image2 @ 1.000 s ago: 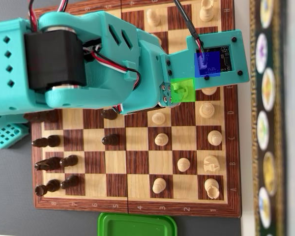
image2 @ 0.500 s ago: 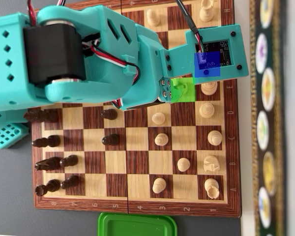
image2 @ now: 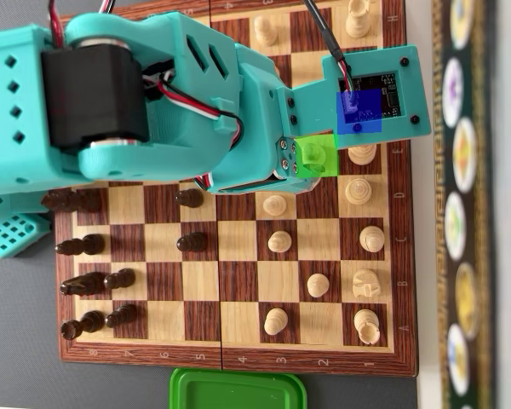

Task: Play chess

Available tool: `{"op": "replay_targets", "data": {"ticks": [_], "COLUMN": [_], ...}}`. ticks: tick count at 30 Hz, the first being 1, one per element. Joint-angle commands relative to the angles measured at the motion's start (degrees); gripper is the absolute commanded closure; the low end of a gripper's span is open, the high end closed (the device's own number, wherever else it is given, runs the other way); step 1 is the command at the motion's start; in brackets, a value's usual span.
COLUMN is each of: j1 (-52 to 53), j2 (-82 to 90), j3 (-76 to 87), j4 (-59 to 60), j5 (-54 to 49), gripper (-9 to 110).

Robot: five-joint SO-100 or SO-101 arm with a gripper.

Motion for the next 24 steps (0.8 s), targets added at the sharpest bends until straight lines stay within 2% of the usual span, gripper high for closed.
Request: {"op": "replay_targets", "data": {"ticks": [1,24], "j1": [-0.09,0.62], "j2": [0.79,6.42], "j3": [-1.49,-2.46], "j4": [-0.79,-0.35], "j5": [0.26,-0.09], "gripper": [84,84]}}
